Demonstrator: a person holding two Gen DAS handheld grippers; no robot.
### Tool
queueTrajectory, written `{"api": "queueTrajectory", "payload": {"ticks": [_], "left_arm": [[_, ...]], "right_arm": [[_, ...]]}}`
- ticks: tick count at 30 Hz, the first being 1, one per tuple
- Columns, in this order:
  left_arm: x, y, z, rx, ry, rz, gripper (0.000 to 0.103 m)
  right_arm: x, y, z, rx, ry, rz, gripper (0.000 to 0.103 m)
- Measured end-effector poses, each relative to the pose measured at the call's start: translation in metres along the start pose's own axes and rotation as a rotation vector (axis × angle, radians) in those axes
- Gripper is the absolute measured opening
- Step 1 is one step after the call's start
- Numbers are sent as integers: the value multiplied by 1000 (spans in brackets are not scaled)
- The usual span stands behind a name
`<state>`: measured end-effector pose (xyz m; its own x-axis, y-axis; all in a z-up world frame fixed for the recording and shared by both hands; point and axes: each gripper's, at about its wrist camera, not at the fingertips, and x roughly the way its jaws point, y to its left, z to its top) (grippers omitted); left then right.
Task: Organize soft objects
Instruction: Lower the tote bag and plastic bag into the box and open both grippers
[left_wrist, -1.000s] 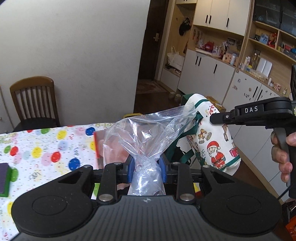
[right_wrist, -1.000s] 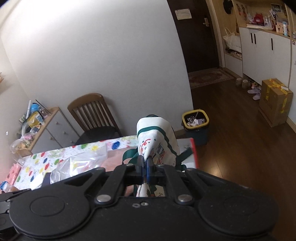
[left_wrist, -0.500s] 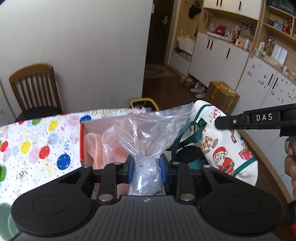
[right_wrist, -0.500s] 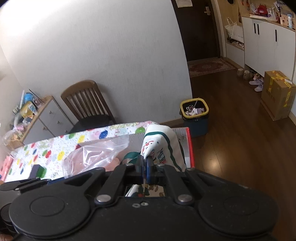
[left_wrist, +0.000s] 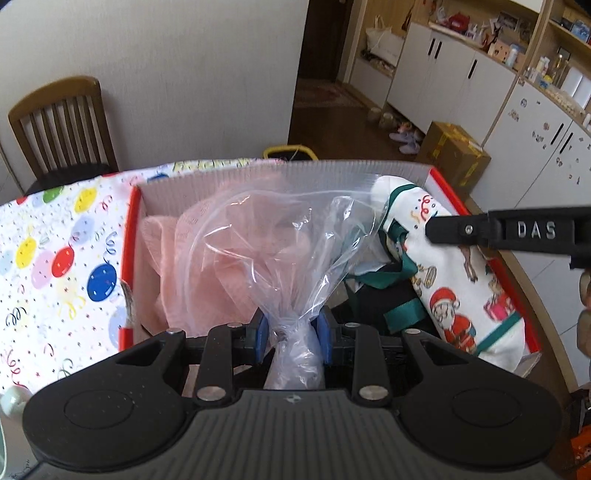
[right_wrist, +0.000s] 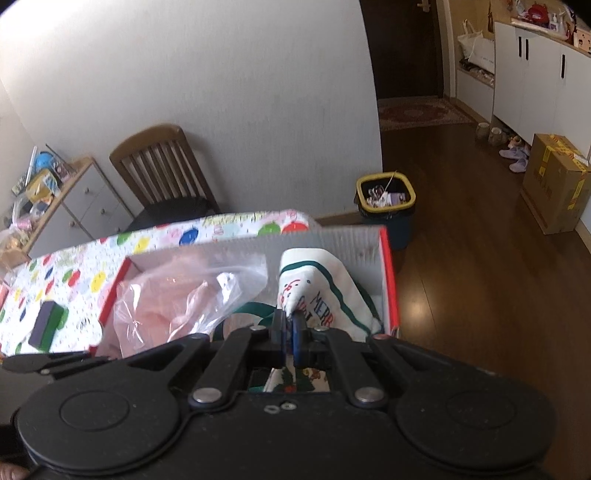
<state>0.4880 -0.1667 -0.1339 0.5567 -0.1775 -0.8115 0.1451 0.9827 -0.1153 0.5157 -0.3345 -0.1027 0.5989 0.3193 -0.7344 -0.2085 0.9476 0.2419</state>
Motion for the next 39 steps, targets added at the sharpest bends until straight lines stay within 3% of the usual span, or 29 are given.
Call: {"api": "queueTrajectory", "payload": {"ticks": [8,11,13,15,31,34,39], "left_arm": [[11,-4,-3,15,41,22,29],[15,-4,-3,11,63,31,42],[14,-1,-5,-3,57,24,61],[8,1,-6,-19,34,8,65],[-44,9,-16,-30,-81,-9,66],[-58,12,-18,-30,-110,-9,66],[-88,16,-23,-29,-165,-19,66]], "right_arm": [[3,1,-14,10,39,20,3],[4,2,-14,20,55,21,4],[4,2,-16,22,61,22,4],[2,3,-17,16,72,22,5],[-30,8,-30,6,53,41,22],[-43,11,-32,0,22,44,30],[-68,21,-36,-29,-36,50,53]]}}
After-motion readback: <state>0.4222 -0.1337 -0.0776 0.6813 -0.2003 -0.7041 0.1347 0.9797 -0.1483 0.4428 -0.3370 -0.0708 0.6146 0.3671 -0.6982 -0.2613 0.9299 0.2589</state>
